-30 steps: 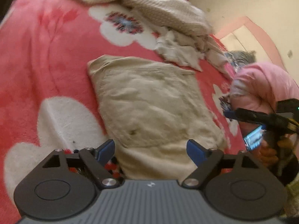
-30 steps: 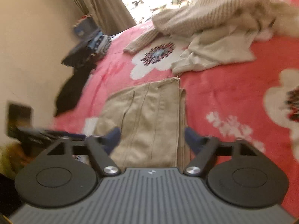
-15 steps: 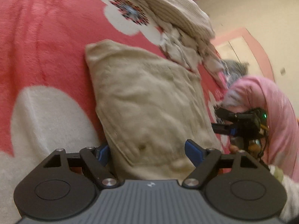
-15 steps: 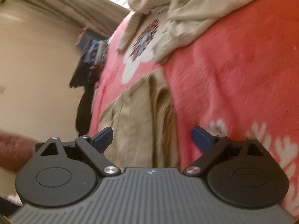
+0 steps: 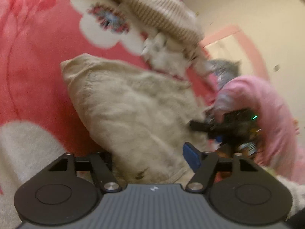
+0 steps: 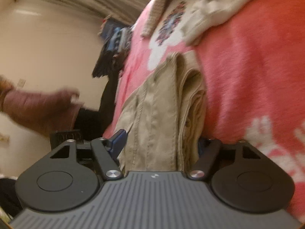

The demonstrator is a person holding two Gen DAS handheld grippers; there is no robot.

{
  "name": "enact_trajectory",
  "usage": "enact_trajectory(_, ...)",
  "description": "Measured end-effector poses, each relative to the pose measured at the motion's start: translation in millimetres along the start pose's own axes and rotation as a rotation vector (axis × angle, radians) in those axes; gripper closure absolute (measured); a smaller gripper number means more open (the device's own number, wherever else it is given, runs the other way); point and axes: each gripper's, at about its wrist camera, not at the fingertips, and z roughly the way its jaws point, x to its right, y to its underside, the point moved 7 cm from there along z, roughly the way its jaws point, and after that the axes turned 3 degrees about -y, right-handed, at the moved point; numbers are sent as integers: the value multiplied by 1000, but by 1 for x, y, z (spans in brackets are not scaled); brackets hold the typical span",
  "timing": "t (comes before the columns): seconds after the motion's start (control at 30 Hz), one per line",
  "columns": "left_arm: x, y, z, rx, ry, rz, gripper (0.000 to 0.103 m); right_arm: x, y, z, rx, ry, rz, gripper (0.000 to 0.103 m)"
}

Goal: Fold clothes

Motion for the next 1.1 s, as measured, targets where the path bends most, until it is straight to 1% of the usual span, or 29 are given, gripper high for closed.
enact_trajectory(0.03, 2, -5, -6, 11, 8, 0, 43, -3, 0, 1, 1, -7, -2, 47)
enact_trajectory(0.07, 4, -11, -11, 24, 3, 9, 43, -5, -1, 2, 10, -10, 6, 50)
enact_trajectory(0.13, 7, -23, -21, 46, -16, 35, 43, -9, -4, 6, 32, -24, 19, 60)
enact_trajectory(0.17, 7, -30, -27, 54, -24, 48, 43, -12, -6, 9, 44, -29, 20, 62)
enact_trajectory(0.27, 0, -51, -43, 90, -49, 55, 43, -22, -13, 22, 75, -50, 15, 63)
enact_trajectory(0.37, -16, -74, -58, 108, -107, 62, 42, -35, -31, 45, 95, -72, -1, 64)
enact_trajectory(0.4, -25, -81, -58, 103, -135, 60, 40, -37, -35, 52, 96, -70, -4, 64)
enact_trajectory(0.47, -52, -89, -53, 56, -218, 29, 40, -36, -48, 68, 88, -5, -27, 59)
enact_trajectory(0.5, -67, -89, -49, 17, -278, 5, 40, -32, -52, 76, 76, 58, -39, 53)
enact_trajectory(0.53, -77, -88, -49, -2, -324, -12, 41, -27, -55, 85, 51, 137, -43, 50)
enact_trajectory(0.57, -83, -87, -55, 6, -349, -19, 41, -22, -57, 89, 26, 199, -42, 50)
enact_trajectory(0.6, -85, -86, -63, 32, -360, -11, 40, -23, -59, 86, 23, 211, -44, 50)
enact_trajectory(0.63, -84, -87, -72, 43, -365, -5, 40, -25, -60, 81, 23, 217, -46, 50)
enact_trajectory(0.67, -82, -88, -81, 53, -371, 1, 40, -28, -61, 70, 52, 232, -54, 48)
enact_trajectory(0.7, -80, -89, -89, 58, -379, 13, 40, -31, -62, 57, 85, 249, -62, 41)
enact_trajectory(0.73, -71, -95, -93, 28, -415, 64, 40, -36, -64, 44, 124, 262, -65, 33)
enact_trajectory(0.77, -63, -100, -98, -3, -450, 115, 40, -40, -65, 31, 164, 275, -67, 33)
enact_trajectory(0.8, -53, -106, -102, -34, -485, 169, 40, -46, -67, 21, 188, 294, -85, 33)
enact_trajectory(0.87, -28, -117, -103, -106, -559, 329, 40, -63, -71, 12, 200, 402, -207, 34)
enact_trajectory(0.9, -28, -117, -96, -97, -563, 337, 39, -72, -72, 13, 196, 455, -276, 38)
enact_trajectory(0.93, -28, -116, -90, -89, -568, 345, 39, -84, -74, 18, 189, 518, -362, 47)
enact_trajectory(0.97, -28, -116, -83, -81, -572, 354, 39, -91, -76, 22, 184, 560, -414, 48)
enact_trajectory(1.0, -27, -115, -76, -72, -577, 362, 39, -99, -79, 30, 166, 596, -441, 50)
enact_trajectory(1.03, -27, -115, -70, -64, -581, 370, 39, -104, -85, 38, 117, 629, -464, 55)
enact_trajectory(1.1, -26, -114, -57, -47, -590, 387, 40, -115, -93, 54, 12, 698, -523, 59)
